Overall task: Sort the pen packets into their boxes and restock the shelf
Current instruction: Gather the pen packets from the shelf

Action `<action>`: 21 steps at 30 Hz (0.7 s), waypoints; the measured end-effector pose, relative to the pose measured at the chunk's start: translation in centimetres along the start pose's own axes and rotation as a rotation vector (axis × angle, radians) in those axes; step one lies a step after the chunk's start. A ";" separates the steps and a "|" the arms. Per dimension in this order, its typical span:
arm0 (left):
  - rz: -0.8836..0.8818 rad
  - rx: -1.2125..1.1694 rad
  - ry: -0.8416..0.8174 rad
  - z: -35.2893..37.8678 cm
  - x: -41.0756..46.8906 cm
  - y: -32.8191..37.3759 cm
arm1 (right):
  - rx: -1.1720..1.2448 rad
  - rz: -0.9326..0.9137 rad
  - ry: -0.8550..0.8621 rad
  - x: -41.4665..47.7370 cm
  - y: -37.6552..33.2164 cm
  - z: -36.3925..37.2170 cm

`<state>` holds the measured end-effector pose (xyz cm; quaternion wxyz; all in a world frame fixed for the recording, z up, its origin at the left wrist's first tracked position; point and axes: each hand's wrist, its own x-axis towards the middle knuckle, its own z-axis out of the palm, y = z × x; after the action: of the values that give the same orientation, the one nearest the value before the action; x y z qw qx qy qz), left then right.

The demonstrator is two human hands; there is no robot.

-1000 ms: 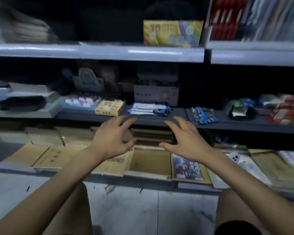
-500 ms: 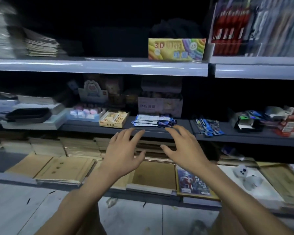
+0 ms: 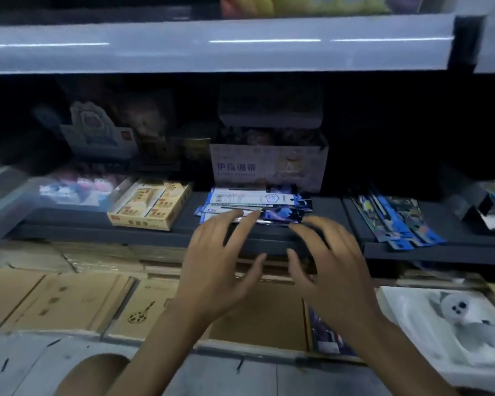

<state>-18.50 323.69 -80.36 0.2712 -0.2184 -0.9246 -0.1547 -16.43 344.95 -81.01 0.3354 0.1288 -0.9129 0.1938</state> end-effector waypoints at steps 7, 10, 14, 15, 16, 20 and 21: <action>0.038 0.078 -0.028 1.4 0.3 -1.7 | -0.042 -0.009 -0.020 0.0 2.1 1.9; 0.054 0.080 -0.016 1.7 -0.8 -1.8 | -0.052 0.050 -0.055 0.4 1.4 1.7; 0.022 0.112 -0.025 1.7 -0.4 -1.1 | -0.046 0.072 -0.053 0.0 0.2 1.3; 0.016 0.130 -0.035 1.6 -0.1 -0.9 | -0.053 0.071 -0.059 -0.3 0.0 1.3; 0.014 0.143 -0.050 1.6 0.2 -0.7 | -0.060 0.066 -0.062 -0.6 -0.2 1.3; 0.015 0.182 -0.112 1.9 1.7 -1.0 | -0.066 0.066 -0.064 -0.9 -0.5 1.4; 0.018 0.198 -0.131 2.1 2.2 -1.2 | -0.065 0.072 -0.064 -0.9 -0.5 1.5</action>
<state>-21.65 324.17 -80.98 0.2316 -0.2083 -0.9491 -0.0455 -16.40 343.91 -82.51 0.3029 0.0910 -0.9330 0.1716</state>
